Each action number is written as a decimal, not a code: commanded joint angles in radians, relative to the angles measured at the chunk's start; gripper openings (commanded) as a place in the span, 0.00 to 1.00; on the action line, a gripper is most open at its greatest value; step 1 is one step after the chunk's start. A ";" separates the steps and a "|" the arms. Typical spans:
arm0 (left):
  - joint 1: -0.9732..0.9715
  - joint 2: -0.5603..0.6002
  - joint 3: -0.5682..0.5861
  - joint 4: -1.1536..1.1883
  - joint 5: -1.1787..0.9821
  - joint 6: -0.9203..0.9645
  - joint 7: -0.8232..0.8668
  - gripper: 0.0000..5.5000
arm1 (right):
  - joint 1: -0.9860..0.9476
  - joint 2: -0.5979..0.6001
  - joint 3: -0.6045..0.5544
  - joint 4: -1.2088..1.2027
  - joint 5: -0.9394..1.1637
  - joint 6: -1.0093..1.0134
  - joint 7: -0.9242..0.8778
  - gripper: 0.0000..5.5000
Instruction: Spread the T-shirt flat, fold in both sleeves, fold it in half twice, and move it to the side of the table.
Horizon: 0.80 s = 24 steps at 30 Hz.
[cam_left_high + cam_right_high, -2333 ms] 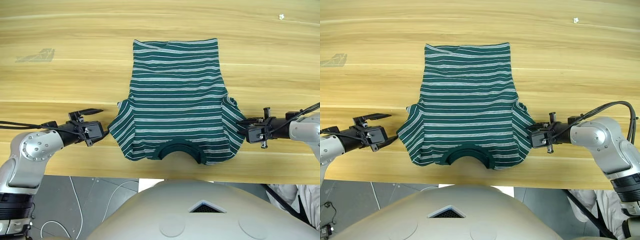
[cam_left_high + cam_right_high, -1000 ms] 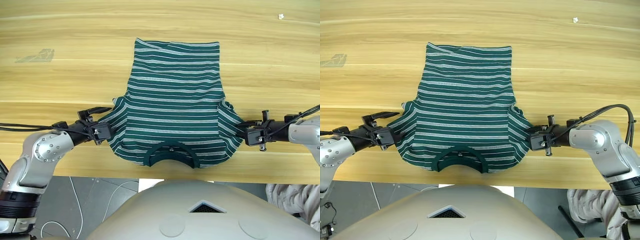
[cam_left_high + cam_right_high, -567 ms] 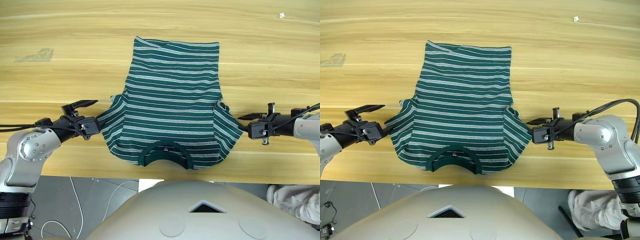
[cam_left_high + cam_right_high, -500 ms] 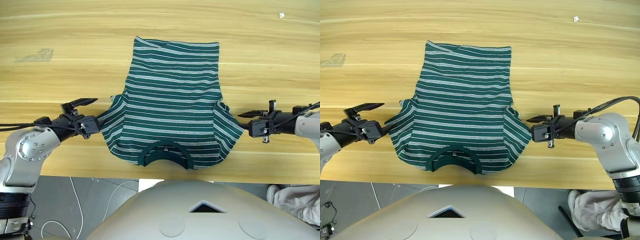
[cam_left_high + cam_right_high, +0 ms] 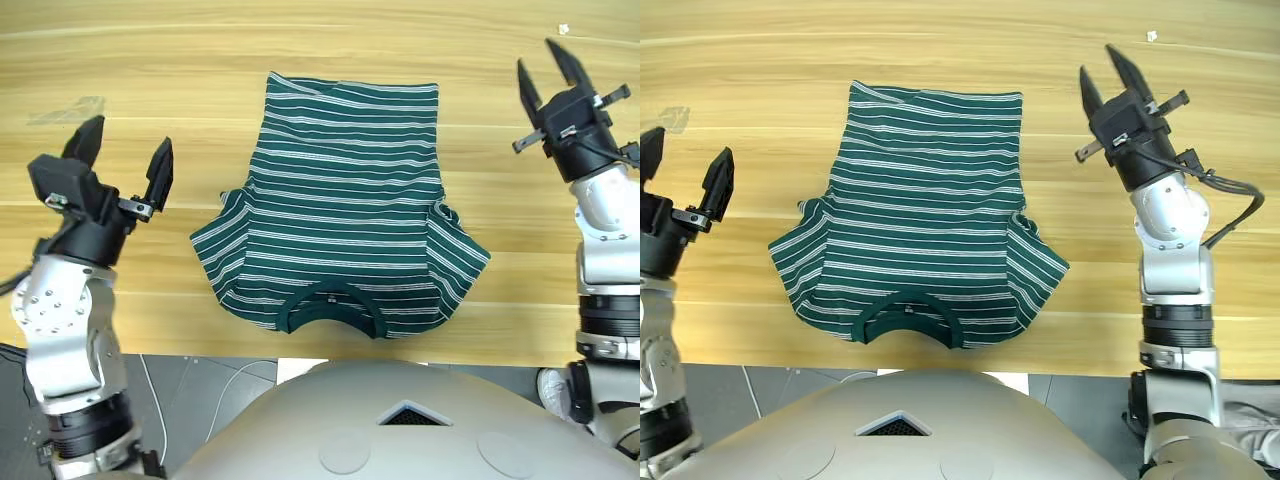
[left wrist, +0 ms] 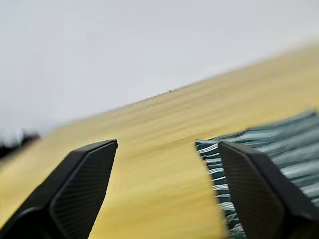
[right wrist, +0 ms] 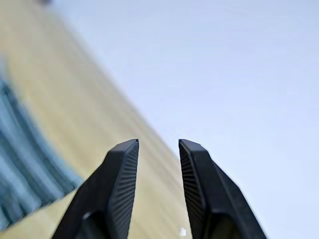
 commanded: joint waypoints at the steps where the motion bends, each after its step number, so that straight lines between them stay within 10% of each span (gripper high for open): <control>1: 0.043 -0.149 -0.006 -0.019 -0.171 0.142 0.143 0.68 | -0.074 0.058 -0.086 0.061 0.061 -0.056 -0.104 0.27; 24: 0.196 -0.261 -0.033 0.098 -0.196 0.300 0.265 0.60 | -0.050 0.111 -0.107 0.060 0.078 -0.102 -0.150 0.27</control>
